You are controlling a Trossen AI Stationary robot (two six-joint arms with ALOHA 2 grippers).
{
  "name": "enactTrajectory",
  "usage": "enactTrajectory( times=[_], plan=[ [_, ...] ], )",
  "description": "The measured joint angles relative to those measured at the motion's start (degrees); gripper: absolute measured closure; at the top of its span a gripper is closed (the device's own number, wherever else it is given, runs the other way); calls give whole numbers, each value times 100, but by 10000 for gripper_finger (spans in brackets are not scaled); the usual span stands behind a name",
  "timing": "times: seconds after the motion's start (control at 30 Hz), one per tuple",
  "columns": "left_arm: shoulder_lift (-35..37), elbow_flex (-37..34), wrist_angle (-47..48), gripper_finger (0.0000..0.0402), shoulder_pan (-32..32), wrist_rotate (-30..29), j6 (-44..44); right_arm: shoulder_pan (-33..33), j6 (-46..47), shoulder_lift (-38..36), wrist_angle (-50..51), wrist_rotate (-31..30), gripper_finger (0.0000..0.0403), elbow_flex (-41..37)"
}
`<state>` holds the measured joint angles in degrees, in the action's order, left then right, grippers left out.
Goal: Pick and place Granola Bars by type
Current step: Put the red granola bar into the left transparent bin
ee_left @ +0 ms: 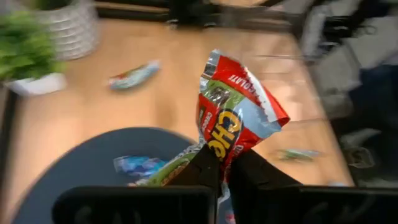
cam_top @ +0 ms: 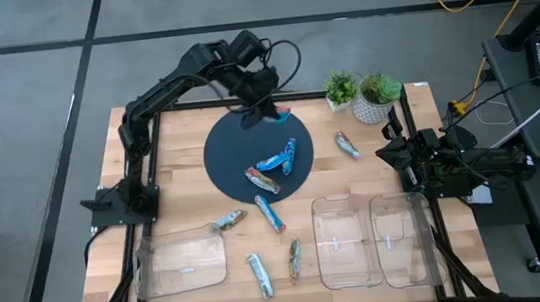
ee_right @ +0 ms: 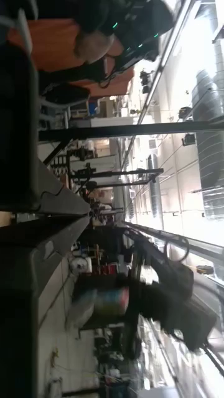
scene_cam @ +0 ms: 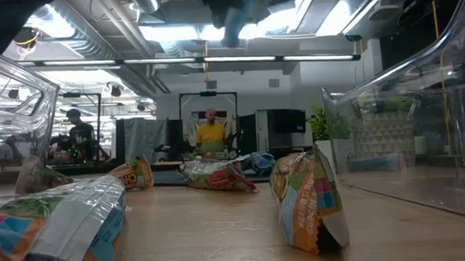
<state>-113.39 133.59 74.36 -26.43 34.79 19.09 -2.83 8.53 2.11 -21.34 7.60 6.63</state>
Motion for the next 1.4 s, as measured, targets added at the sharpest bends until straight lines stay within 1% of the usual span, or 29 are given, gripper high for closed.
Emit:
enactTrajectory(
  times=[0.07, 0.17, 0.3, 0.37, 0.6, 0.73, 0.83, 0.97, 1.03, 1.17, 1.27, 1.4],
  plan=[
    [154, -13, 175, 396, 182, 139, 6, 0, -35, 0, 0, 0, 385, 0],
    [413, -15, 534, 397, 504, 142, -138, 2, -19, 0, 0, 2, 385, 0],
    [822, -15, 608, 397, 993, -70, -815, 1, -11, 1, 2, 4, 385, 0],
    [1012, -15, 598, 397, 1279, -434, -1206, 0, -10, 0, 0, 7, 385, 0],
    [1582, -21, 625, 397, 2361, -2076, -2445, 1, -213, 1, -59, 9, 385, 0],
    [1710, -21, 1056, 396, 3079, -2981, -3160, 2, -294, 2, -171, 9, 385, 0],
    [1716, -22, 1570, 397, 3649, -3526, -3918, 1, -301, 2, -181, 9, 385, 0],
    [1719, -181, 1505, 396, 4545, -3892, -4778, 1, -301, 2, -194, 11, 385, 0],
    [1720, -281, 1546, 395, 5009, -4178, -5224, 2, -298, 2, -196, 11, 385, 0],
    [1732, -711, 1560, 395, 5874, -4857, -6213, 2, -283, 2, -197, 11, 385, 0],
    [1752, -1177, 1563, 394, 6396, -5218, -7016, 0, -204, 2, -199, 11, 385, 0],
    [1739, -2019, 1564, 394, 6943, -5272, -8024, 0, -127, 2, -161, 13, 385, 0]
  ],
)
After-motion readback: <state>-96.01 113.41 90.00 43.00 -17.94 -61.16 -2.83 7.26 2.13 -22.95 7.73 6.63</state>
